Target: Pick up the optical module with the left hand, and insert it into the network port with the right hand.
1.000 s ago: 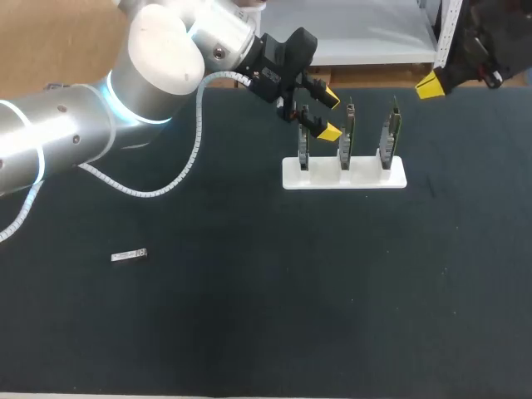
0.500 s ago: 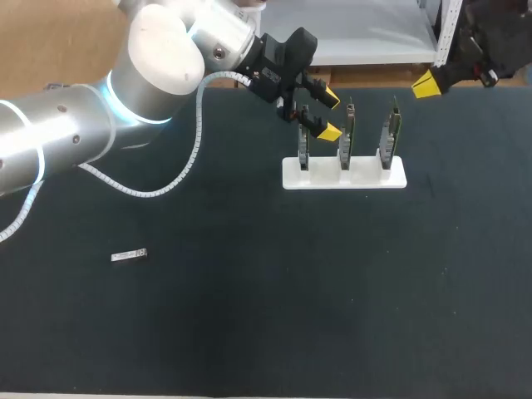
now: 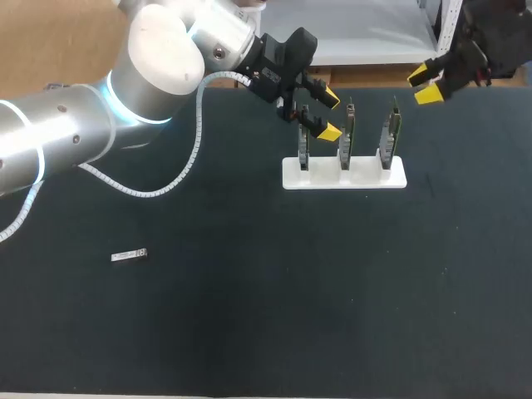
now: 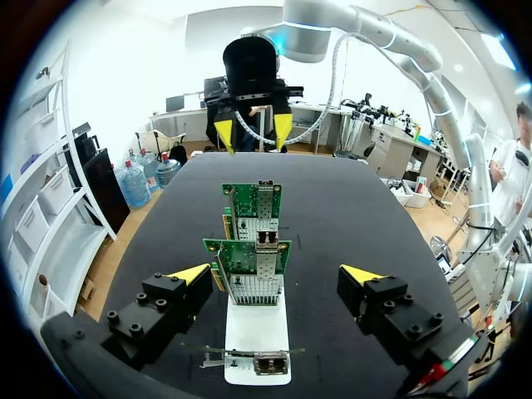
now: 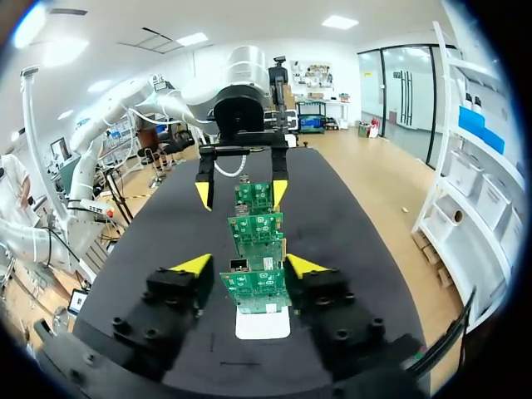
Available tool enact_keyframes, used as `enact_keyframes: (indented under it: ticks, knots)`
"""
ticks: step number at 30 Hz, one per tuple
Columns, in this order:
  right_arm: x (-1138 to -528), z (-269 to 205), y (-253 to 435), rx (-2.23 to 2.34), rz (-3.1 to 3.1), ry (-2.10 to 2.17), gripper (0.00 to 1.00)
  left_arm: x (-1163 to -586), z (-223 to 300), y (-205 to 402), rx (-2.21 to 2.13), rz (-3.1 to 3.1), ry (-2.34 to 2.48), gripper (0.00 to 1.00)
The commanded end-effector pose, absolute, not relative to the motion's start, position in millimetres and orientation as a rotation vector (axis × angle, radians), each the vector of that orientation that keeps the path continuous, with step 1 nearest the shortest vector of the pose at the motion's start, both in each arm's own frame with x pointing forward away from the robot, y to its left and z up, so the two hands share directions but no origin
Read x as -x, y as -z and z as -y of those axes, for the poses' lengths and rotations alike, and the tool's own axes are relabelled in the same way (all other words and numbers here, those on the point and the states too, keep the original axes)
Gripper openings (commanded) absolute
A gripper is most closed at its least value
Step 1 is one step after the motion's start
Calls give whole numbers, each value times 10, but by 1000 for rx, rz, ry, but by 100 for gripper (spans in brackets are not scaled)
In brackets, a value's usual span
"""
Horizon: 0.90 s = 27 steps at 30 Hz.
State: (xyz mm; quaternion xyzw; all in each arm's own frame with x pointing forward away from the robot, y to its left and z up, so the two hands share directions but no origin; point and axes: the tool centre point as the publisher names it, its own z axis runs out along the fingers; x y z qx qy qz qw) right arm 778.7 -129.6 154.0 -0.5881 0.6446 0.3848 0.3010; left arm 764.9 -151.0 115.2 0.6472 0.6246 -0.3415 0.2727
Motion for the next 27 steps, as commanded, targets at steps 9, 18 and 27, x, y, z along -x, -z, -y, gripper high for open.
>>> enact_keyframes:
  ticks: [9,18,27]
  knots:
    - [-7800,1297,-1538,1561,-1710,-1024,100,-7668,1517,-1156,-1746,-1684,920,100]
    - [-7800,1297,-1538,1561,-1710,-1024,100,-7619,1437,-1291,-1731,-1660,907,100]
    - [-7800,1297,-1538,1561,-1710,-1024,100,-7527,1072,-1842,-1714,-1571,776,100]
